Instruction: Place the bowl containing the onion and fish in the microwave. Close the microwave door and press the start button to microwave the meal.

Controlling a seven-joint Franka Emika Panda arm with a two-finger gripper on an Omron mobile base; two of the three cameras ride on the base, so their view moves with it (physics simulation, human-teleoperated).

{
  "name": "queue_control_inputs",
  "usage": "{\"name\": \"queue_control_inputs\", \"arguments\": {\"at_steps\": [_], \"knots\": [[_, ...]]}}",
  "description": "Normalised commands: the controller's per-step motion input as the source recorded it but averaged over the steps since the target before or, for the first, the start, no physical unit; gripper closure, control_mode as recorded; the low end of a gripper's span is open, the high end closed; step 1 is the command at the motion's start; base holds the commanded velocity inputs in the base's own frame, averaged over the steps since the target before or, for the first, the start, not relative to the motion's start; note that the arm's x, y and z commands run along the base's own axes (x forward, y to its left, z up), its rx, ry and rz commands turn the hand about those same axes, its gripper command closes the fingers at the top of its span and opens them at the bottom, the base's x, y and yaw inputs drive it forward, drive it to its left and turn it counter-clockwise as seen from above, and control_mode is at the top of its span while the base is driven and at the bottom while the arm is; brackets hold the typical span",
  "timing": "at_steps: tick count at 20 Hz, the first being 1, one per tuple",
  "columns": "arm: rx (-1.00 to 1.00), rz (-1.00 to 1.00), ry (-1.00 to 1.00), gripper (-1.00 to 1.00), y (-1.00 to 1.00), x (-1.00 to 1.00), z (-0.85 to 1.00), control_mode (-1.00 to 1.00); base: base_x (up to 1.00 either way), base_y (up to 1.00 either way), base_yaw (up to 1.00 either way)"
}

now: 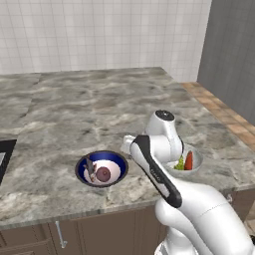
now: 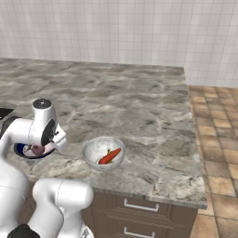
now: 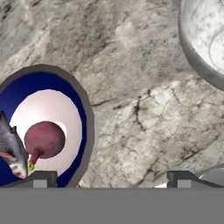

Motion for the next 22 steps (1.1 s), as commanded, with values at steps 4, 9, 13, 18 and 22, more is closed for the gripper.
{"name": "queue_control_inputs", "arguments": {"at_steps": [4,9,13,18,22], "knots": [[0.05,0.08,0.12,-1.00,0.24,0.37,-0.55,-1.00,0.00,0.00,0.00],[0.02,0.05,0.08,-1.00,0.19,0.34,-0.55,-1.00,0.00,0.00,0.00],[0.00,0.04,0.04,-1.00,0.20,0.30,-0.43,-1.00,0.00,0.00,0.00],[0.00,0.02,0.04,-1.00,0.25,0.30,-0.33,-1.00,0.00,0.00,0.00],[0.00,0.02,0.04,-1.00,0.22,0.29,-0.30,-1.00,0.00,0.00,0.00]]}}
